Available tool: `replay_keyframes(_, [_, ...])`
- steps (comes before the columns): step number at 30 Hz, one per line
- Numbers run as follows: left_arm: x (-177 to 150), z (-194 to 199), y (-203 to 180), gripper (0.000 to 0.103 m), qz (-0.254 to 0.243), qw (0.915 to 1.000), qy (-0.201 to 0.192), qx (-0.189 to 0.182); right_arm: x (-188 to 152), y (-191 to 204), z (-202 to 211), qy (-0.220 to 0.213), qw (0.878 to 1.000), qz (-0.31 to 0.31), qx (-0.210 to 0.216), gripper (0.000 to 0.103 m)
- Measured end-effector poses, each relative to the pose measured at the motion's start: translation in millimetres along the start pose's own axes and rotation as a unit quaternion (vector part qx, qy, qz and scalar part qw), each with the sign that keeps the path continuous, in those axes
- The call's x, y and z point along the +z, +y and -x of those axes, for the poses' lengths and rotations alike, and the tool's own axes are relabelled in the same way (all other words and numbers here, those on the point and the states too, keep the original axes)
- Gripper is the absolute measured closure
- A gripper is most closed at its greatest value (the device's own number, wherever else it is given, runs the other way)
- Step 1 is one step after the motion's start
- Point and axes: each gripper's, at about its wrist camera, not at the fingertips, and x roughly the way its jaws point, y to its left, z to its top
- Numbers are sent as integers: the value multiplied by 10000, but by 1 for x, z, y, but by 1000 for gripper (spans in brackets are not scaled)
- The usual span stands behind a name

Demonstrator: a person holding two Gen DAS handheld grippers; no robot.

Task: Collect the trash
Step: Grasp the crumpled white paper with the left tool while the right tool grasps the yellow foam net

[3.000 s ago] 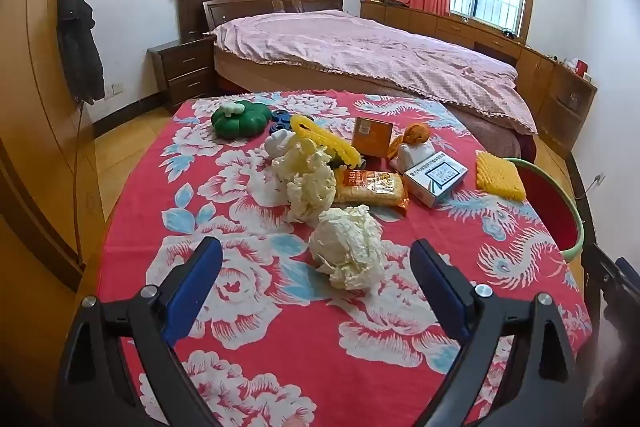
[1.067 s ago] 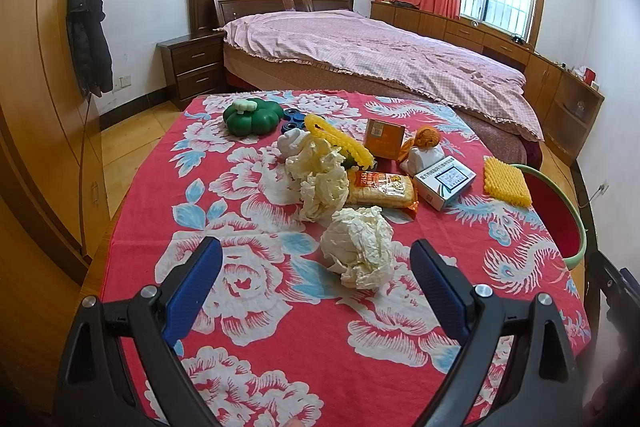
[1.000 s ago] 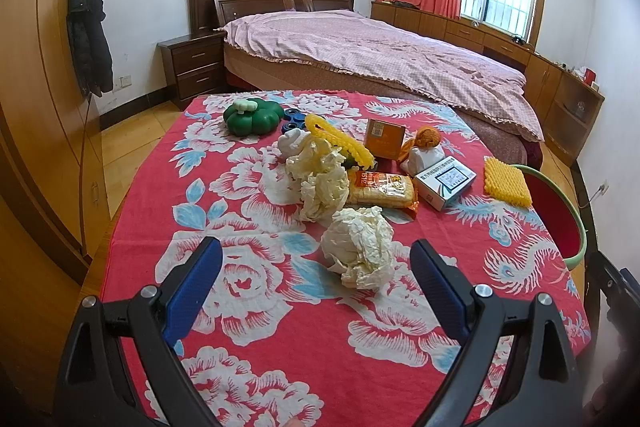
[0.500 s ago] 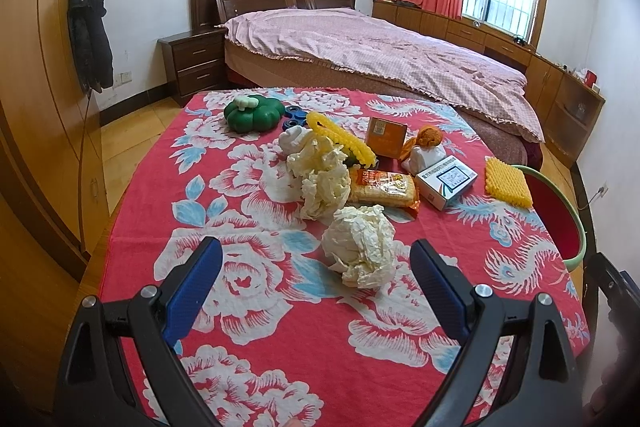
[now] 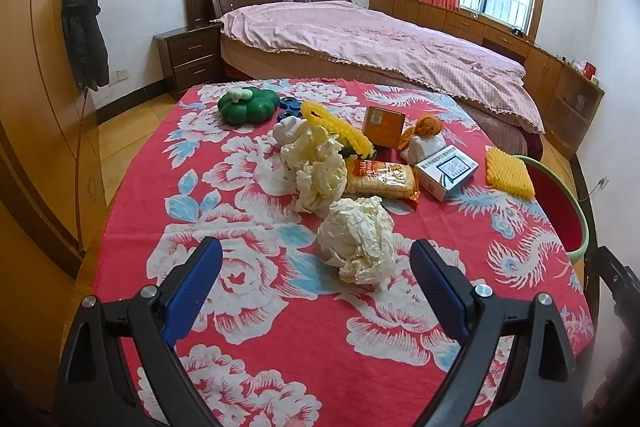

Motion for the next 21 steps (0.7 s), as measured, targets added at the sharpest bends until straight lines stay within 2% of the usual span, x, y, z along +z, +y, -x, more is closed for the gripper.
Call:
replay_keyframes(13, [9, -42, -9, 10, -189, 9989, 411, -147, 3, 2, -20, 58, 9997, 222, -72, 0])
replay_keyframes(19, [10, -63, -14, 19, -313, 9973, 619, -254, 11, -2, -39, 202, 9997, 149, -1, 0])
replay_keyframes(21, [11, -68, -14, 27, -297, 9968, 685, -276, 14, -3, -45, 260, 9996, 142, -25, 0])
